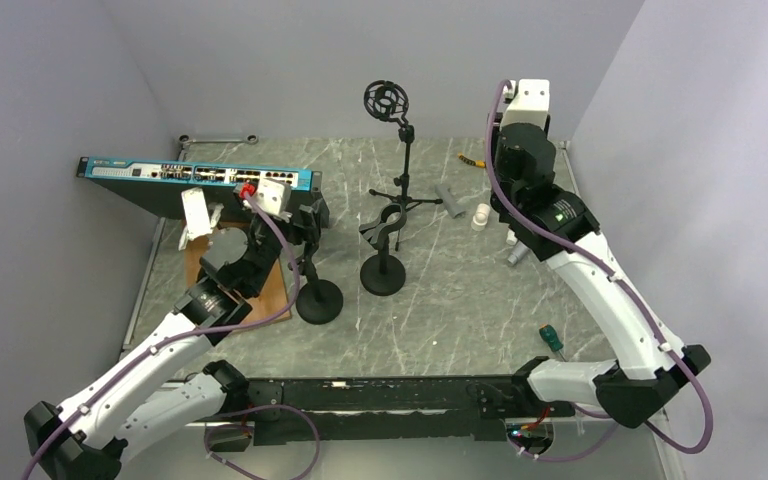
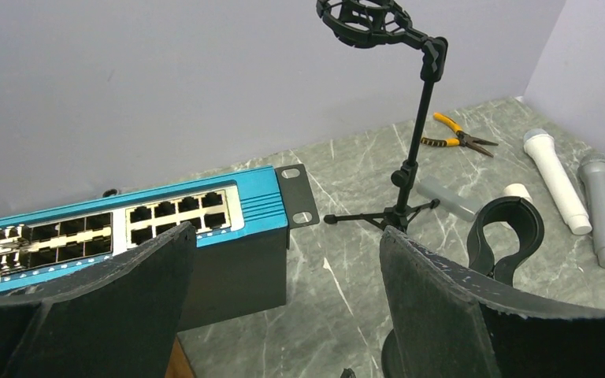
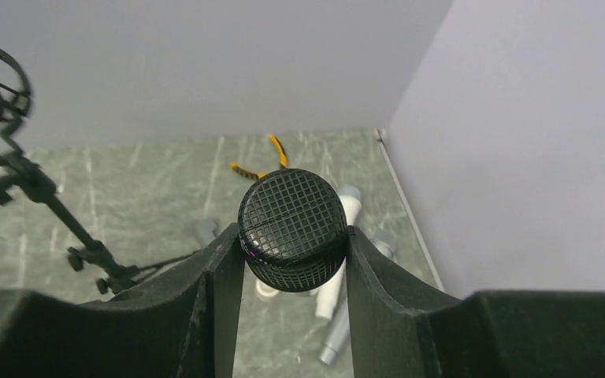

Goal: Remove the microphone from the stand

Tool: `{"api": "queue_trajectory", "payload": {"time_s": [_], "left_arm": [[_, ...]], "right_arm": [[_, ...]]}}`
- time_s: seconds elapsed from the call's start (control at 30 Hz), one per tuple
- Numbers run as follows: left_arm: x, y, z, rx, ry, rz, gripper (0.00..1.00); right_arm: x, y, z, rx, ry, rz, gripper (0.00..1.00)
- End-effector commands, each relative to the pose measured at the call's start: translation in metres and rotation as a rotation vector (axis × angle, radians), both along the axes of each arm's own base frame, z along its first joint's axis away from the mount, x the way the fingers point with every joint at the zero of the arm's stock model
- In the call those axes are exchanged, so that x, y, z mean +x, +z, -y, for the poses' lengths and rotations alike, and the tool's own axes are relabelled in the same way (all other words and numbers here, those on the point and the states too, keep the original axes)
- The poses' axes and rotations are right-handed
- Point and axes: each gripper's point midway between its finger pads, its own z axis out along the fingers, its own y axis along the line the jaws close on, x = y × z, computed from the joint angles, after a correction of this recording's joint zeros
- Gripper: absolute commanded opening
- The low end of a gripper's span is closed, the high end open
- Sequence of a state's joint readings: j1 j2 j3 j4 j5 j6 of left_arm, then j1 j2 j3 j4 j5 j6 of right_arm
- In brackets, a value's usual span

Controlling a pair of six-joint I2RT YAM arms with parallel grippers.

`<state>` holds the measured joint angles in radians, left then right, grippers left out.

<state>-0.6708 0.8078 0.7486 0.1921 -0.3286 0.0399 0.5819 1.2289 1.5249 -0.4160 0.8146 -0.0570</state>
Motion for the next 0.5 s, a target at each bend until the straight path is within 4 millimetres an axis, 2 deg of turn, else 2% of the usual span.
{"api": "queue_trajectory", "payload": {"time_s": [0.0, 0.2, 0.27, 0.47], "left_arm": [[-0.002, 0.020, 0.004, -0.045, -0.023, 0.021, 0.89], [-0.006, 0.022, 0.007, -0.037, -0.030, 0.030, 0.90], [-0.008, 0.023, 0.007, -0.037, -0.031, 0.036, 0.90], [-0.011, 0.027, 0.008, -0.038, -0.037, 0.045, 0.90]], "right_arm": [[-0.010, -0.045, 0.022, 0.002, -0.124, -0.153, 0.00], [-0.013, -0.132, 0.029, 0.066, -0.062, -0.527, 0.00], [-0.016, -0.153, 0.029, 0.102, -0.036, -0.622, 0.00], [-0.013, -0.207, 0.014, 0.168, 0.036, -0.845, 0.00]]}}
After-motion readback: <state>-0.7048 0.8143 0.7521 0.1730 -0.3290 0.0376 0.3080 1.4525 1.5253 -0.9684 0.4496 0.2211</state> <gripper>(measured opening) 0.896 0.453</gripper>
